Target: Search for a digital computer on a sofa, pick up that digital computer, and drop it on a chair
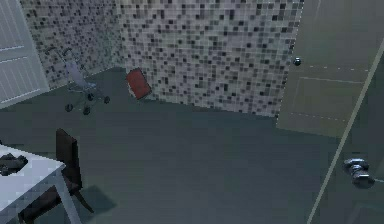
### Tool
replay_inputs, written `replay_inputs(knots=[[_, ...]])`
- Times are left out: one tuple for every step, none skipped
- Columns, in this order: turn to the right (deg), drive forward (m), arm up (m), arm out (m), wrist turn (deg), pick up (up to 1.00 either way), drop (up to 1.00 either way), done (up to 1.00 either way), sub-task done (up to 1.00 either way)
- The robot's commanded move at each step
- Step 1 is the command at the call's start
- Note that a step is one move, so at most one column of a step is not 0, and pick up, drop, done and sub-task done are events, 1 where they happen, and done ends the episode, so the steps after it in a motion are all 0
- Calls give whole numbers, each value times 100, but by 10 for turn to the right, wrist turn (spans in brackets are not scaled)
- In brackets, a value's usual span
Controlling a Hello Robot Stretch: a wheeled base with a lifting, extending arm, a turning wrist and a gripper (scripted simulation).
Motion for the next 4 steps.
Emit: replay_inputs(knots=[[0, 0, 0, 0, 30, 0, 0, 0, 0], [0, 0, -30, 0, 0, 0, 0, 0, 0], [0, 0, 0, 0, 0, 100, 0, 0, 0], [0, 0, 10, 0, 0, 0, 0, 0, 0]])
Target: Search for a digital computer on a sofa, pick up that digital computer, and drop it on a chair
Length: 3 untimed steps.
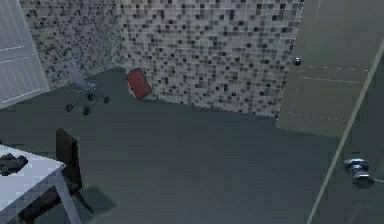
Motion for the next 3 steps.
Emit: replay_inputs(knots=[[0, 0, 50, 0, 0, 0, 0, 0, 0], [0, 0, 0, 0, -450, 0, 0, 0, 0], [0, 0, 0, 0, -450, 0, 0, 0, 0]])
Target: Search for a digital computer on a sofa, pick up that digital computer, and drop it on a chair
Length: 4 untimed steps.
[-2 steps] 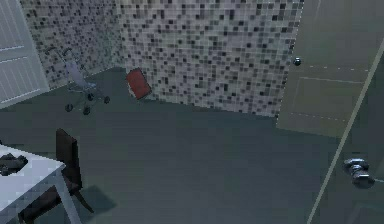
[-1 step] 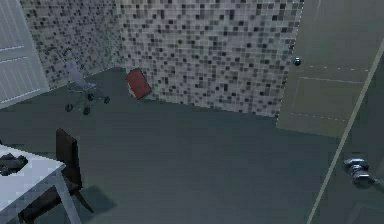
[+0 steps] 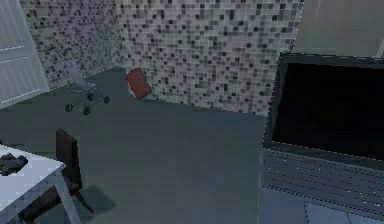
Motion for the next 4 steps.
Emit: replay_inputs(knots=[[0, 0, 0, 0, -420, 0, 0, 0, 0], [0, 0, 0, -24, 0, 0, 0, 0, 0], [-450, 0, 0, 0, 0, 0, 0, 0, 0], [-450, 0, 0, 0, 0, 0, 0, 0, 0]])
